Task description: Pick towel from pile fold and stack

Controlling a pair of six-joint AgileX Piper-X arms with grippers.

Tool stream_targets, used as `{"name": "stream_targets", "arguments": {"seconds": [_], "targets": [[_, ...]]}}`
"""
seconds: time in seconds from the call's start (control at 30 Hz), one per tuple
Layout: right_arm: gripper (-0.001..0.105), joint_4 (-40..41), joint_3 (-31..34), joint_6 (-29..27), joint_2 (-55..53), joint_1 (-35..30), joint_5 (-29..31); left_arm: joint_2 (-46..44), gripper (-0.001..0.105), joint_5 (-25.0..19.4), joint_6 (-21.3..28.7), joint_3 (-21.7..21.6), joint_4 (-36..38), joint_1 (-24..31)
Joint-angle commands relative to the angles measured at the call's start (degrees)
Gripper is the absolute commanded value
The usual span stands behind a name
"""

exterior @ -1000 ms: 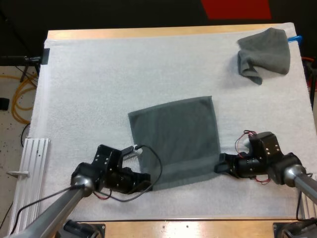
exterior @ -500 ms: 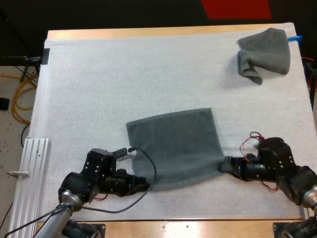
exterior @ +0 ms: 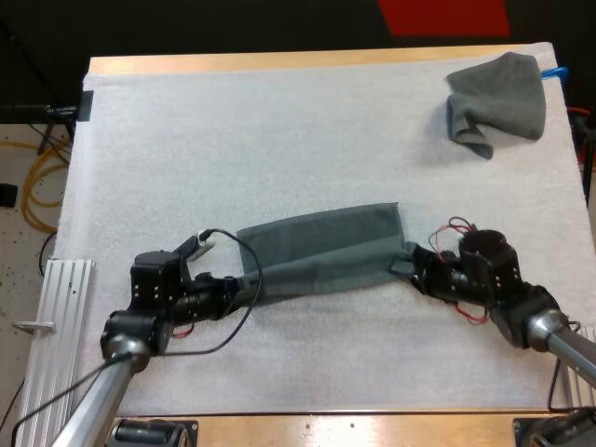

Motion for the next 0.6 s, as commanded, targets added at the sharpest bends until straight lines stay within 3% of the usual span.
{"name": "stream_targets", "arguments": {"seconds": [0.0, 0.23, 0.5, 0.57], "targets": [[0.000, -1.2, -1.1, 0.0, 0.3, 0.0, 1.0, 1.7, 0.000, 2.0, -0.5, -0.1, -3.5, 0.0], [0.000, -1.2, -2.2, 0.0, 1.6, 0.0, 5.8, 12.0, 0.000, 4.4, -1.7, -0.1, -12.5, 0.0], [0.000, -1.2, -2.2, 0.0, 6.0, 0.0, 3.8, 15.9, 0.000, 3.6, -1.5, -0.1, -17.4, 0.0], [0.004, -1.6, -2.2, -0.1, 6.9, 0.0, 3.8, 15.9, 0.001, 3.6, -1.0, -0.1, -18.3, 0.0]]}}
